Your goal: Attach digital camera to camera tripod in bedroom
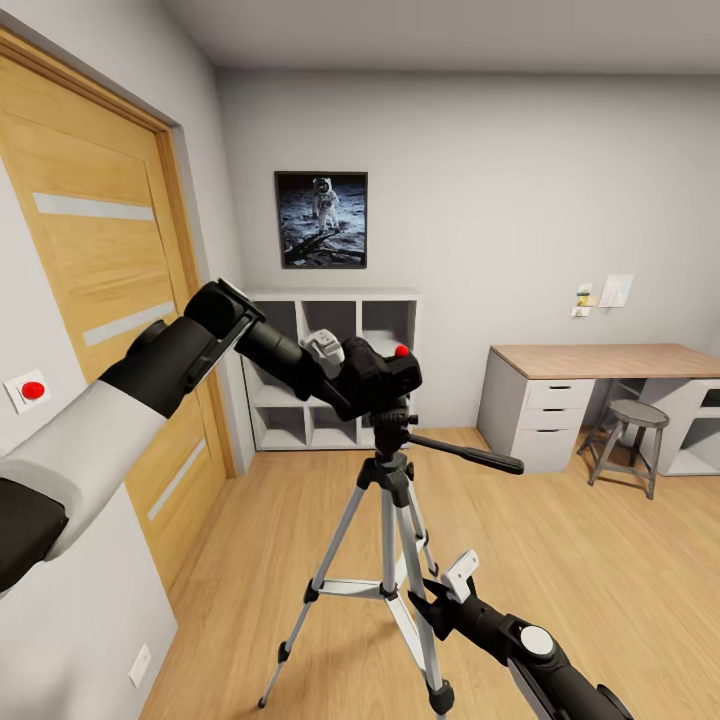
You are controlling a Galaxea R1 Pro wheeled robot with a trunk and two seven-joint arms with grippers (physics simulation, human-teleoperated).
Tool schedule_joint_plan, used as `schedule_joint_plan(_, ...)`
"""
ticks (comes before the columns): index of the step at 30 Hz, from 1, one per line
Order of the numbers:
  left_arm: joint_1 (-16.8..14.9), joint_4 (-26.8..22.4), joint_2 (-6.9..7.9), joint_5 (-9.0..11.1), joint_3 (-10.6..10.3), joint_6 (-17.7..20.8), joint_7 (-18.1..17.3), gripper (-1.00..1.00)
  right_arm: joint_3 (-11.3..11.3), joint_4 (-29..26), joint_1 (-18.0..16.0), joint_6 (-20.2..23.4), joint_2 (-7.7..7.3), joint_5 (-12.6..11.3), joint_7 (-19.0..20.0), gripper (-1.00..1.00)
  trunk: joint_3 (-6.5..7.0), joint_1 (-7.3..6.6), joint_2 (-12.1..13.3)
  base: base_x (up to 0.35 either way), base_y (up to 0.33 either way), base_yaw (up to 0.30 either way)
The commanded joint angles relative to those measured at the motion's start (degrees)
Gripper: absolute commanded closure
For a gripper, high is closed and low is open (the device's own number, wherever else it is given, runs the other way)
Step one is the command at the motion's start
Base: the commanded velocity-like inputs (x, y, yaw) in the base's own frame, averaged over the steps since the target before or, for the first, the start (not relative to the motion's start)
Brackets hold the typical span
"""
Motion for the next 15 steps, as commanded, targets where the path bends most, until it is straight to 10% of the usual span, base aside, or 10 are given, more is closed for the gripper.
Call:
schedule_joint_plan(1, 0.0, 0.0, 0.01, -0.6, 0.0, 0.6, -0.6, 1.0, 0.4, 0.7, 0.0, -0.2, -0.05, 0.4, 0.1, 1.0, -0.04, 0.03, 0.0, 0.0, 0.0, 0.0)
schedule_joint_plan(15, -0.1, 0.0, -0.11, -0.5, 0.4, 0.6, -0.5, 1.0, 0.4, 0.7, 0.0, -0.2, -0.01, 0.5, 0.1, 1.0, -0.04, 0.03, 0.0, 0.0, 0.0, 0.0)
